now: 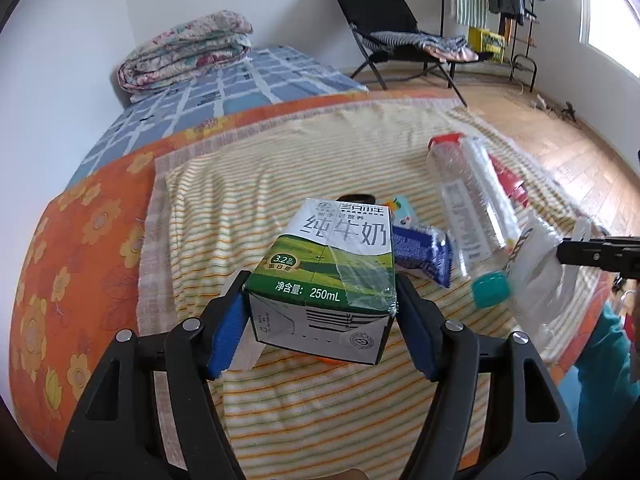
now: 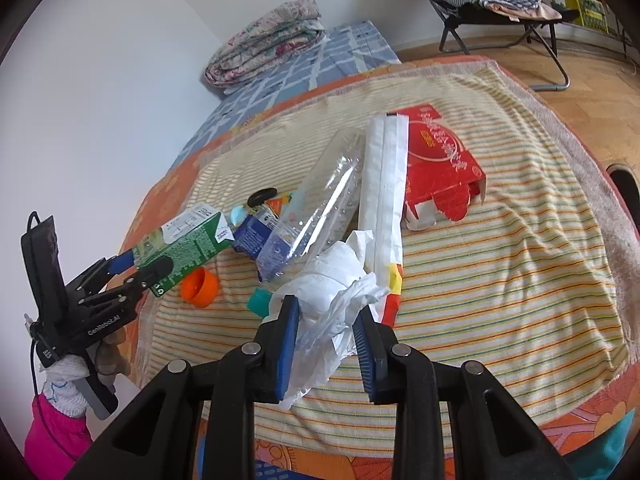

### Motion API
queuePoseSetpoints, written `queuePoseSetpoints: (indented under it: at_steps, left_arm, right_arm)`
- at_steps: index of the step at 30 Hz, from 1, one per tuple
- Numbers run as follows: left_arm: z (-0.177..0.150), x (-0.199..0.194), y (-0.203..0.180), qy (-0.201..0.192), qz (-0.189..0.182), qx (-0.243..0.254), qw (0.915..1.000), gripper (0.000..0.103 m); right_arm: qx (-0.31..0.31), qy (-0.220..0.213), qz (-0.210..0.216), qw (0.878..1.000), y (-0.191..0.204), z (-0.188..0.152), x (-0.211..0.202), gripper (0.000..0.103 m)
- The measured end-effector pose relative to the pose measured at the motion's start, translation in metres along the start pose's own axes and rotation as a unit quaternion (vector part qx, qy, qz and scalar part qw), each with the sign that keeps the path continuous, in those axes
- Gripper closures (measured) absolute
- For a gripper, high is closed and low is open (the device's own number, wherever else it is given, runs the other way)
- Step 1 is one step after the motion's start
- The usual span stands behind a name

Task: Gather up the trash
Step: 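Lift the carton with left tool while right tool lifts the plastic bag, then lower both tools over the blue basket and open them to drop the items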

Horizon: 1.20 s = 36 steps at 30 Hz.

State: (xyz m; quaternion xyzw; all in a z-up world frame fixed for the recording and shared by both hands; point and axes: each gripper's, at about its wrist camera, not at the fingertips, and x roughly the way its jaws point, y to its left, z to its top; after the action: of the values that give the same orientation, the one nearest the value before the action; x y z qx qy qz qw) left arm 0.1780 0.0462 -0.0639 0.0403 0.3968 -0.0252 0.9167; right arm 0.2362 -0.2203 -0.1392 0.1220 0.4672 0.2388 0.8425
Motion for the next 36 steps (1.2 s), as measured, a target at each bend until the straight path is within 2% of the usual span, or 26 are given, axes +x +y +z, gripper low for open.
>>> queuePoseSetpoints:
  at_steps: [8,15,27,36]
  left_arm:
    - [-0.003,-0.042,0.003,-0.026,-0.027,-0.021,0.9991,0.033]
    - [-0.027,-0.077,-0.011,-0.018,-0.058,-0.008,0.9981,0.033]
    - [-0.100,-0.124,-0.048,0.033,-0.100,0.009,0.9944,0.033]
    - [-0.146,-0.121,-0.084,0.094,-0.106,0.045,0.9889,0.033]
  right_arm:
    - [-0.028,-0.021,0.001,0.999,0.015,-0.008,-0.027,0.076]
    - [-0.056,-0.033,0.009,0.998,0.031,-0.022,-0.058,0.076]
    - [-0.107,-0.036,0.019,0.993,0.058,-0.069,-0.094,0.076]
    - [-0.144,-0.016,0.012,0.989,0.071,-0.116,-0.095,0.076]
